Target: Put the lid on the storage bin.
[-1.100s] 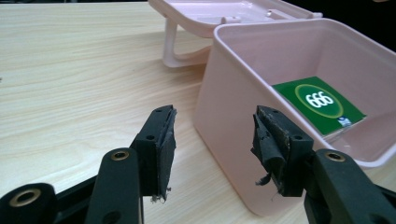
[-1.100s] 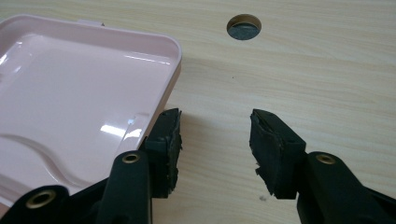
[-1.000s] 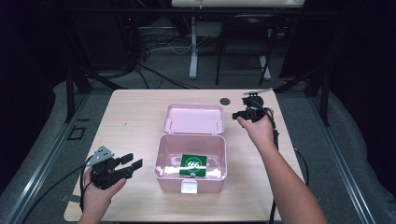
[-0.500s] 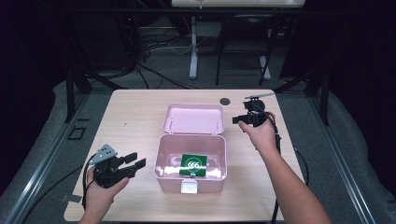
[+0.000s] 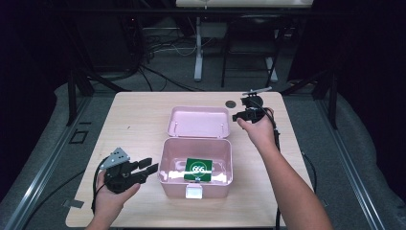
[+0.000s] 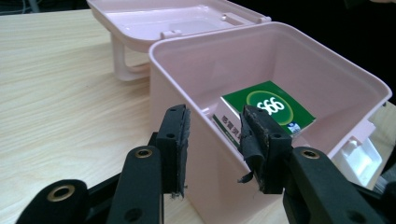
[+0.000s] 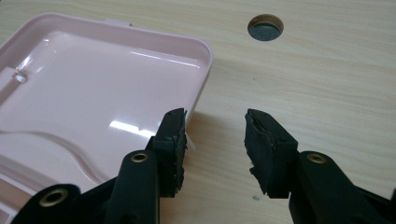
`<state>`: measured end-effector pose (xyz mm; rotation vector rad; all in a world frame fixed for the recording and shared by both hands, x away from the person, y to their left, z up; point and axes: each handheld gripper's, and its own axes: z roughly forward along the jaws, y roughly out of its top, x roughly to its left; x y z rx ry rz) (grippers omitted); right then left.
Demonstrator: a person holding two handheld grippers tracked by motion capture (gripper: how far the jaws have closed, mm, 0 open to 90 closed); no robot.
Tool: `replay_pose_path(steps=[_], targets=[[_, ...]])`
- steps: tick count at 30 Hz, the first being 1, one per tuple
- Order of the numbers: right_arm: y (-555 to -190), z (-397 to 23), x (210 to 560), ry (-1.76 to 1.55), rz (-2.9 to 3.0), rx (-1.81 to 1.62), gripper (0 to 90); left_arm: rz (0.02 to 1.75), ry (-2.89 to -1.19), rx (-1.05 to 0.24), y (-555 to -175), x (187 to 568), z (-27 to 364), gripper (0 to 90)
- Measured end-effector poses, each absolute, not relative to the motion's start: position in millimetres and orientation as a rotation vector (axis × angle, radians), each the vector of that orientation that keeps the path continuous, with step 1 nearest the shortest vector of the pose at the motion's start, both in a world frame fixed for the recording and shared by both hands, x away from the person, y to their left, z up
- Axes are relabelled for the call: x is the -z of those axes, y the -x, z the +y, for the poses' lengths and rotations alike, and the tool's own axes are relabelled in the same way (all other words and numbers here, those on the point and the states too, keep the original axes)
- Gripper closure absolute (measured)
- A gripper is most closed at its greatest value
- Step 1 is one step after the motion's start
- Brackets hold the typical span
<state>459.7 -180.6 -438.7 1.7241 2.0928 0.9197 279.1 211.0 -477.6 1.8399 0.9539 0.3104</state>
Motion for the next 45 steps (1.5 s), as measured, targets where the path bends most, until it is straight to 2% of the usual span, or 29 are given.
replay_pose_path(steps=[15, 22, 45], targets=[[-477.1, -163.8, 436.8, -1.751, 2.101, -0.908, 58.2, 0.91, -1.92, -0.334, -278.6, 482.1, 194.7, 62.0], [-487.2, -162.6, 440.8, -1.802, 2.092, -0.919, 56.7, 0.911, -1.95, -0.351, -278.2, 484.6, 192.9, 70.2], [-513.3, -147.9, 475.1, -1.962, 2.089, -0.812, 74.6, 0.911, -1.939, -0.354, -278.2, 486.6, 193.7, 71.3]])
